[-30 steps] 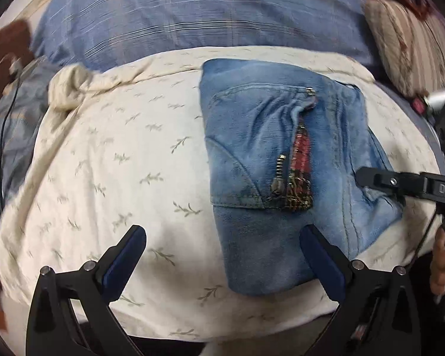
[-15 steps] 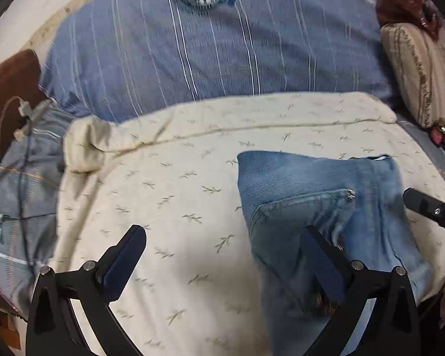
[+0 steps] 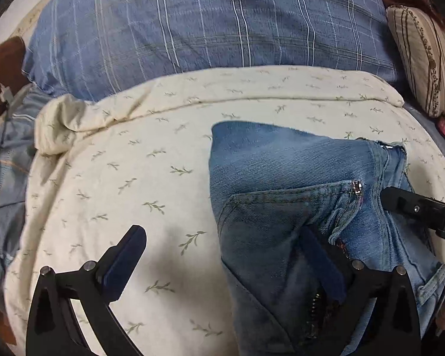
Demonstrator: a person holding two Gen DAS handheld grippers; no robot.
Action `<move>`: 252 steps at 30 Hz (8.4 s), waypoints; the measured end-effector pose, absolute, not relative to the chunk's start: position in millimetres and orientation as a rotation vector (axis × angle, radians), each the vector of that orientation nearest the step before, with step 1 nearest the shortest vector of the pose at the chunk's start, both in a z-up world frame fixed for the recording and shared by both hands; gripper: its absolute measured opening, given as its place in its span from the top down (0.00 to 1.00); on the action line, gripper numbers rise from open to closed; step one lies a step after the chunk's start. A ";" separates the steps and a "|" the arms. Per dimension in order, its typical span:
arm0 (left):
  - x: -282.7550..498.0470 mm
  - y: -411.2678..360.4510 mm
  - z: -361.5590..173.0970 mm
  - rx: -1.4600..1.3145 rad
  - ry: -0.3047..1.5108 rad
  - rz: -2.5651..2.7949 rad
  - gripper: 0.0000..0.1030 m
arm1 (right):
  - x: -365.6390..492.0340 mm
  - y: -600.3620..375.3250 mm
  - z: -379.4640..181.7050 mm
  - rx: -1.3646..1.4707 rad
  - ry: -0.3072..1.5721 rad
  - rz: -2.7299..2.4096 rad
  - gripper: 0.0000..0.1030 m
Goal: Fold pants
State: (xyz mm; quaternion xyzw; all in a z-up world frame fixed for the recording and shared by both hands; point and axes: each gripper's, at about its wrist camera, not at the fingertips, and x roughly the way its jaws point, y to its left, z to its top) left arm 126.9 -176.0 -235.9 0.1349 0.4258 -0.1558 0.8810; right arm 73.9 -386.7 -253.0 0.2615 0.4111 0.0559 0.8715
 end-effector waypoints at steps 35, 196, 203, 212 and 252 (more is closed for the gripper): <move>40.2 -114.5 -149.6 0.207 0.665 -0.248 0.00 | -58.0 -373.5 -172.5 0.437 0.395 0.150 0.26; 97.3 -97.4 -81.4 0.150 0.546 -0.224 0.04 | 17.0 -303.0 -116.3 0.236 0.556 0.080 0.64; 49.6 -88.7 -67.9 0.206 0.486 -0.185 0.01 | -17.5 -278.6 -96.8 0.206 0.509 0.046 0.42; 26.2 -75.8 -74.8 0.204 0.495 -0.181 0.01 | -32.8 -256.7 -98.7 0.174 0.520 0.023 0.42; 30.1 -57.9 -90.9 0.158 0.545 -0.144 0.01 | -33.0 -234.5 -102.1 0.122 0.521 0.029 0.42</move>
